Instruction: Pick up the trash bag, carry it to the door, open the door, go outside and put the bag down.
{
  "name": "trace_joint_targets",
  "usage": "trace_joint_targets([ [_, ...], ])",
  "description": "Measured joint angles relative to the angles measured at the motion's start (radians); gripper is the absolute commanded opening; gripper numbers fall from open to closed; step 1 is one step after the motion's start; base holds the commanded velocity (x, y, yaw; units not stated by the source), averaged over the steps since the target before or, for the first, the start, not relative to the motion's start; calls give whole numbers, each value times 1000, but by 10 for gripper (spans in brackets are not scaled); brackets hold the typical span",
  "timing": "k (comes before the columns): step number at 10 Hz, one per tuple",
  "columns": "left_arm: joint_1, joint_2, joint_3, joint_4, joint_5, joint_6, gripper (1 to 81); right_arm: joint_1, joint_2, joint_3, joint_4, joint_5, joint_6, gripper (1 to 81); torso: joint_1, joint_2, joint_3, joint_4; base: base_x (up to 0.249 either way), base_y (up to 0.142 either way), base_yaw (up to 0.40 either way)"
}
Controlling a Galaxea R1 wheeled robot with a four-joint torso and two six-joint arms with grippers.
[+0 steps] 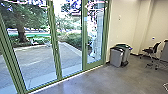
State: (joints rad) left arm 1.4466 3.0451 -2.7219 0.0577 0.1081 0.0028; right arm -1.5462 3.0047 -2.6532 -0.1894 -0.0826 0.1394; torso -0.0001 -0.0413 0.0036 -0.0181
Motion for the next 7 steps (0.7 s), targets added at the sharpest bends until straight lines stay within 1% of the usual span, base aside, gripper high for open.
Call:
trace_joint_targets([
  [7,0,0,0,0,0,0,10,0,0,0,-2,0,0,811,0,0,0,0,132,-74,0],
])
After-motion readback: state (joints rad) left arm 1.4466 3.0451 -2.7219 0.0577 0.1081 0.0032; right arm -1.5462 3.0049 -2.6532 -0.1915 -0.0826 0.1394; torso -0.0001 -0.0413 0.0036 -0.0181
